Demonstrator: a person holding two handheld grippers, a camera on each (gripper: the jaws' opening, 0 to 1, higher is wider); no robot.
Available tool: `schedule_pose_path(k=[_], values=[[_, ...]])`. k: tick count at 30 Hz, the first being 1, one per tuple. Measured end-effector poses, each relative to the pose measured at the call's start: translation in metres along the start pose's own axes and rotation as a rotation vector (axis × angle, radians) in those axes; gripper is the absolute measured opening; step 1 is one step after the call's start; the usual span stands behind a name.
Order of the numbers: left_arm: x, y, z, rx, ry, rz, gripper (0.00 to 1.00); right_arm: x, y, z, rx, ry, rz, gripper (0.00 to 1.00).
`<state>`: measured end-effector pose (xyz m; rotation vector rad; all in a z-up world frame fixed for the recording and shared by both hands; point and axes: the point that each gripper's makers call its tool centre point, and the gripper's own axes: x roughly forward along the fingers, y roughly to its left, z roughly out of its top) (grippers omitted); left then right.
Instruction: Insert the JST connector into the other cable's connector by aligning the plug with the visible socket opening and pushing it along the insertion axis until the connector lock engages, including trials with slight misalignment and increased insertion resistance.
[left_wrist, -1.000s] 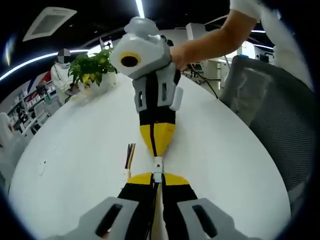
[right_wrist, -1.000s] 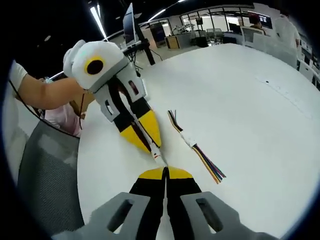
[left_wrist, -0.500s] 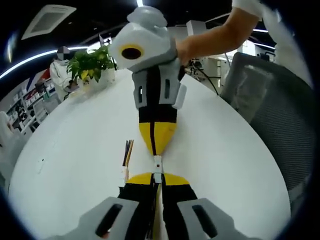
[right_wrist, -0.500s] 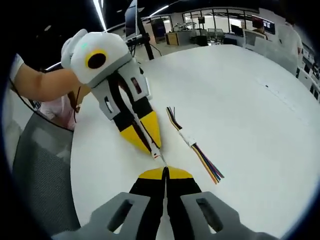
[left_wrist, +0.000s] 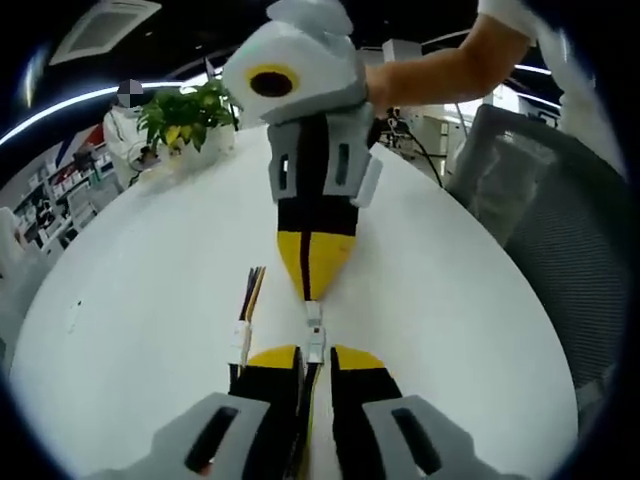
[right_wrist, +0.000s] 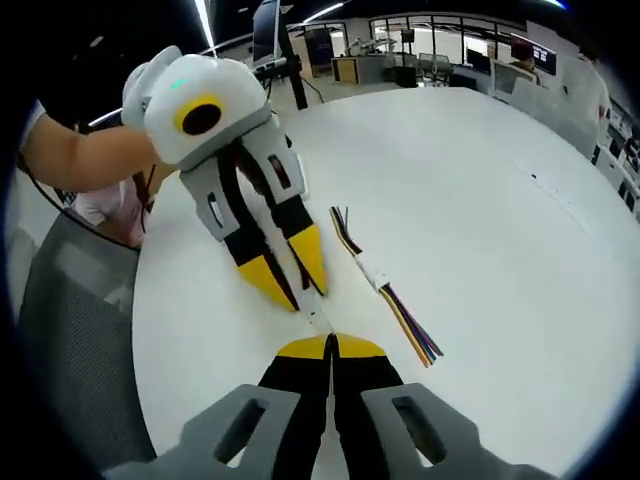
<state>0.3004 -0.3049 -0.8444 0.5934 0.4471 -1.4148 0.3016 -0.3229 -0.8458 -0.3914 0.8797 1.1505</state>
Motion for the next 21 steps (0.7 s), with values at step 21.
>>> schedule_pose_path(k=[21], values=[[-0.0094, 0.0014, 0.0064, 0.052, 0.016, 0.028, 0.00, -0.0039, -0.0014, 0.0011, 0.004, 0.037, -0.006, 0.00]])
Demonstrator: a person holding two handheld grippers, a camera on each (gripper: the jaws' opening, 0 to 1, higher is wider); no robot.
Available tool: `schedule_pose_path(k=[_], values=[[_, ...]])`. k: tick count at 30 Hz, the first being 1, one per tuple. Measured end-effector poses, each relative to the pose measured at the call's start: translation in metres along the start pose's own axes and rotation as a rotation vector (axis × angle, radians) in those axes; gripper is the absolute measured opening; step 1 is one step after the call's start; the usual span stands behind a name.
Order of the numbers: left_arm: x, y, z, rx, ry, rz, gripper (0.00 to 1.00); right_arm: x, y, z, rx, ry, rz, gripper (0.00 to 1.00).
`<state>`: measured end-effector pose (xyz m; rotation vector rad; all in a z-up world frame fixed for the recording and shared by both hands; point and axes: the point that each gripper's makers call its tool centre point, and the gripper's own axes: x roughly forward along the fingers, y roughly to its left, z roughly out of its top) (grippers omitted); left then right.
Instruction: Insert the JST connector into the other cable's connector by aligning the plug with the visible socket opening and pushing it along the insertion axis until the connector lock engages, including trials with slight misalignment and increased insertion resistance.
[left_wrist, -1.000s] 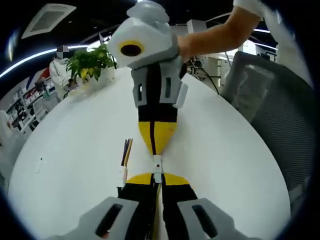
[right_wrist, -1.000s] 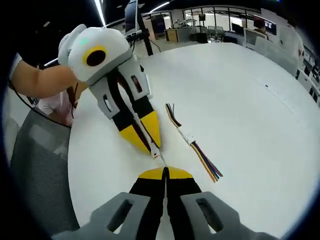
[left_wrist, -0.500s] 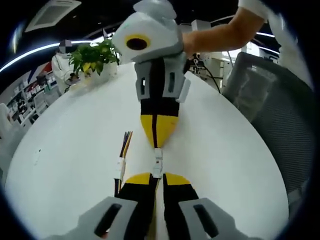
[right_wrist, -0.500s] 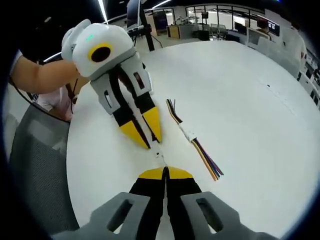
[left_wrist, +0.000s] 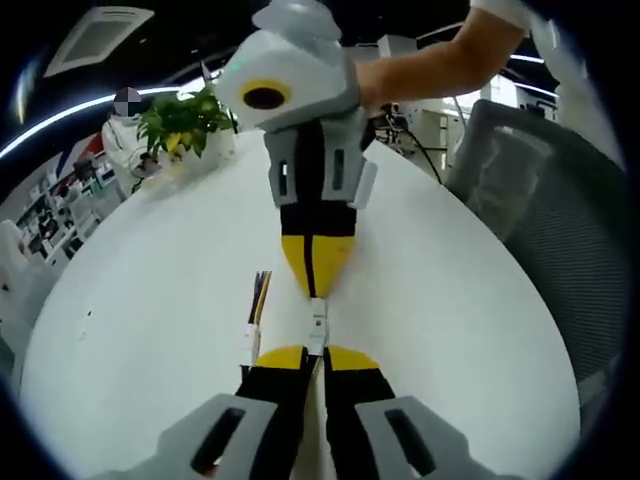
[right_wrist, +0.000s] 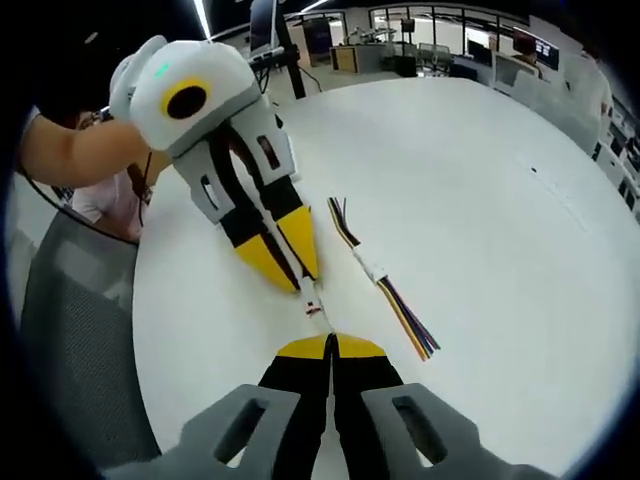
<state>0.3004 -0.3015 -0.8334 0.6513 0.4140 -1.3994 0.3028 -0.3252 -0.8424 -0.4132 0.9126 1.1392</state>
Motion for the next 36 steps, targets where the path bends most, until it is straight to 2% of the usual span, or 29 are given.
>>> schedule_pose_path(k=[9, 18, 22, 26, 30, 36], values=[[-0.002, -0.001, 0.003, 0.023, 0.021, 0.015, 0.00, 0.002, 0.001, -0.001, -0.013, 0.028, -0.006, 0.00], [0.001, 0.002, 0.001, 0.026, 0.073, 0.051, 0.00, 0.002, 0.001, 0.002, 0.003, 0.050, -0.012, 0.00], [0.002, 0.006, -0.008, 0.021, 0.110, 0.066, 0.00, 0.001, -0.001, 0.002, 0.005, 0.052, -0.017, 0.00], [0.001, 0.008, -0.006, 0.012, 0.103, 0.071, 0.00, 0.000, -0.001, 0.005, 0.013, 0.040, -0.013, 0.00], [0.002, 0.008, -0.002, 0.015, 0.093, 0.070, 0.00, 0.004, -0.001, 0.004, 0.007, 0.058, -0.016, 0.00], [0.002, 0.006, -0.004, 0.016, 0.103, 0.067, 0.00, 0.005, -0.002, 0.004, 0.012, 0.060, -0.014, 0.00]])
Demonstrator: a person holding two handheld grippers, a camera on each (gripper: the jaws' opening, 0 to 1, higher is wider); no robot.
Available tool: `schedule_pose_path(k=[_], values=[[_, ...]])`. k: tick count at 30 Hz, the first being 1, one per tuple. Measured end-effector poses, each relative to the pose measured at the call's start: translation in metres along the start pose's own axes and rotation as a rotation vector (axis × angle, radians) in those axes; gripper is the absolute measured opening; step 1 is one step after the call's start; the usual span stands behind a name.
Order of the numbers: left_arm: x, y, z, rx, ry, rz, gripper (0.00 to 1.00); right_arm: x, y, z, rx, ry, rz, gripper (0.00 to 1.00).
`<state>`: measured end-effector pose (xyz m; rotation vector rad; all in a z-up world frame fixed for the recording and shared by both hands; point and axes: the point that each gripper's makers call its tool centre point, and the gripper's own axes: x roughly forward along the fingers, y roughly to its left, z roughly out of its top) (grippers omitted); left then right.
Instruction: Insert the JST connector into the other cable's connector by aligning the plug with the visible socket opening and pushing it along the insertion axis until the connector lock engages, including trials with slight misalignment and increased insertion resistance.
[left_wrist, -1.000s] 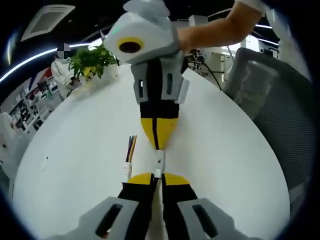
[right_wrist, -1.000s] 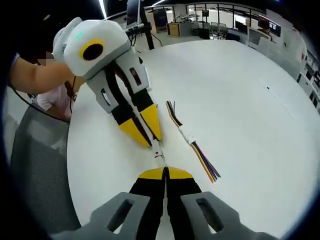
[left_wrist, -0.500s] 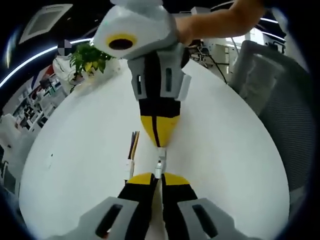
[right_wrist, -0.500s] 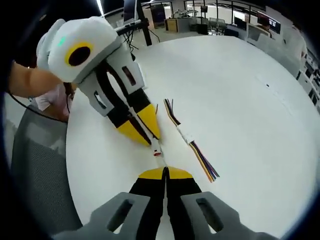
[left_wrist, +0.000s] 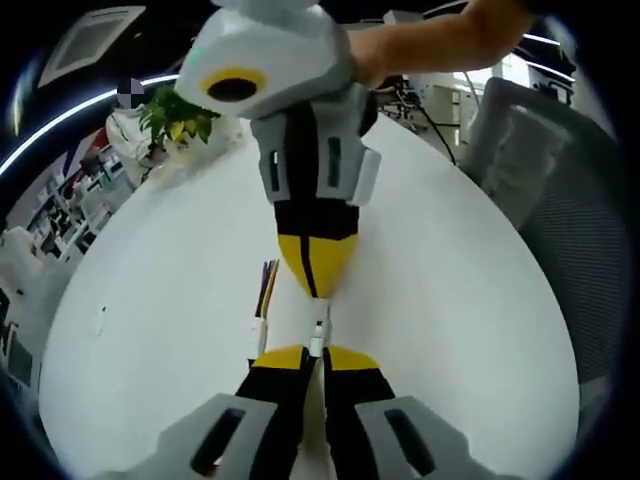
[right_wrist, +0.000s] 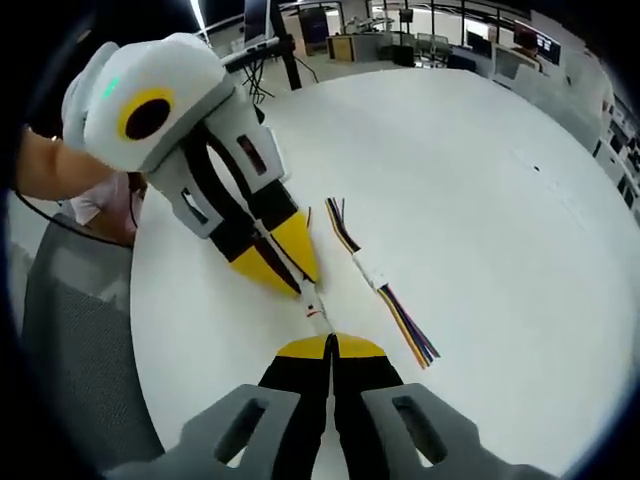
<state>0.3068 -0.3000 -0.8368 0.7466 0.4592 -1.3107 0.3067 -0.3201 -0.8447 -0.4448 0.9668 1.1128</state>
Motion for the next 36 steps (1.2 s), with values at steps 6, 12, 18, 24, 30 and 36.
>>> schedule_pose_path(k=[6, 12, 18, 24, 30, 36], values=[[-0.0012, 0.0011, -0.0011, -0.007, 0.008, 0.008, 0.00, 0.0013, -0.0014, 0.0027, 0.016, -0.002, 0.000, 0.00], [-0.0006, 0.0011, 0.0006, -0.006, 0.002, 0.020, 0.00, 0.0020, -0.0015, 0.0057, 0.050, -0.016, 0.001, 0.00], [0.0014, 0.0003, -0.0009, -0.019, 0.006, 0.023, 0.00, 0.0018, -0.0028, 0.0050, 0.040, -0.004, -0.015, 0.00], [0.0049, -0.0011, -0.0019, -0.006, 0.013, 0.018, 0.00, 0.0056, -0.0033, 0.0027, 0.001, 0.030, -0.036, 0.00], [0.0071, -0.0018, -0.0034, -0.021, 0.014, 0.004, 0.00, 0.0069, -0.0017, -0.0007, -0.006, 0.055, -0.045, 0.00], [0.0075, 0.0008, -0.0038, -0.026, 0.008, 0.000, 0.00, 0.0085, -0.0031, 0.0019, -0.013, 0.059, -0.044, 0.00]])
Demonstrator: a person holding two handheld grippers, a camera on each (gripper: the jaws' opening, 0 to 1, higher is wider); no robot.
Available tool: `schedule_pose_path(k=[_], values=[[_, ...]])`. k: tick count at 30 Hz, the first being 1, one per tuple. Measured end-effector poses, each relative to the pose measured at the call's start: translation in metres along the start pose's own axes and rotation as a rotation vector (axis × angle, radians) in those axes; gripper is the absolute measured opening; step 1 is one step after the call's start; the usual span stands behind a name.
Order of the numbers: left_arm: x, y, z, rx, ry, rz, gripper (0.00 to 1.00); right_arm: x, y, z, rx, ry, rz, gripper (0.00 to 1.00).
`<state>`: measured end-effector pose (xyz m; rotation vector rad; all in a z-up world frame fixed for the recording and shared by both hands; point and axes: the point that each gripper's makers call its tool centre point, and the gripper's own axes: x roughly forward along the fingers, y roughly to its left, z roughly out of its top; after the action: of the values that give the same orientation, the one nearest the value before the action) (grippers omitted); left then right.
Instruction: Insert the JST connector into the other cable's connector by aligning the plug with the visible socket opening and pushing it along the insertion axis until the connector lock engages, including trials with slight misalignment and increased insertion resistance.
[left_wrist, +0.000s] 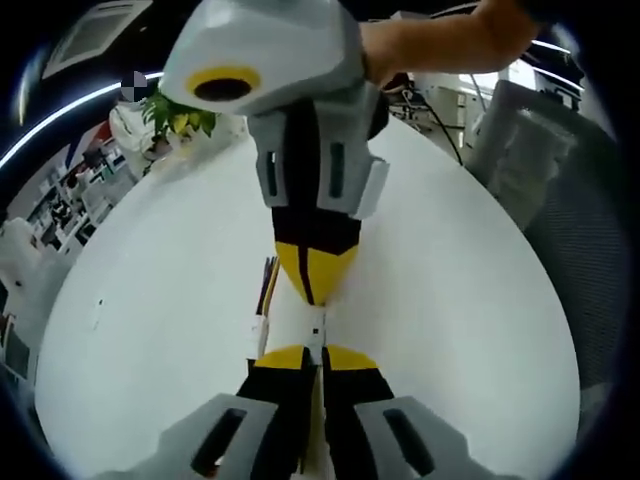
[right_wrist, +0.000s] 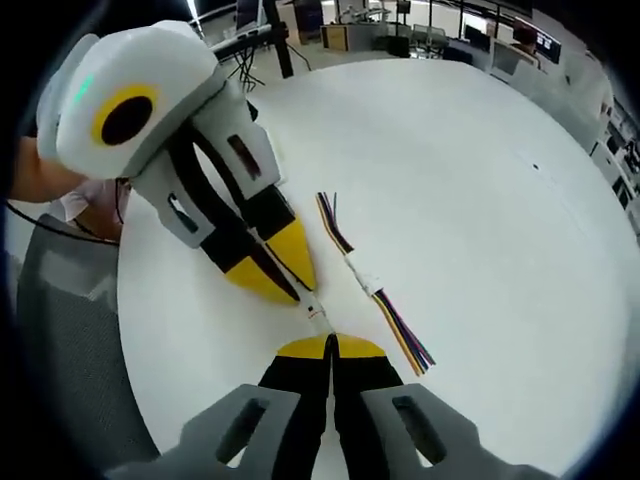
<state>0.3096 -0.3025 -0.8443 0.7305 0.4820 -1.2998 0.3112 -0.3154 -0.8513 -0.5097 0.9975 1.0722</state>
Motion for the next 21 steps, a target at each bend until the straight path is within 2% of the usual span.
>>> schedule_pose_path(k=[7, 9, 11, 21], values=[[0.0023, 0.0007, 0.0002, 0.009, -0.005, -0.026, 0.00, 0.0008, 0.0001, 0.0011, -0.027, 0.007, 0.000, 0.00], [0.0039, -0.0006, 0.0024, 0.016, -0.015, -0.035, 0.00, 0.0007, 0.0043, 0.0055, -0.033, -0.012, 0.039, 0.00], [0.0044, 0.0000, 0.0025, 0.026, -0.011, -0.036, 0.00, 0.0015, 0.0025, 0.0032, -0.045, 0.001, 0.032, 0.00], [0.0043, 0.0011, 0.0023, 0.011, -0.020, -0.035, 0.00, 0.0025, 0.0009, 0.0046, -0.009, -0.018, 0.034, 0.00]])
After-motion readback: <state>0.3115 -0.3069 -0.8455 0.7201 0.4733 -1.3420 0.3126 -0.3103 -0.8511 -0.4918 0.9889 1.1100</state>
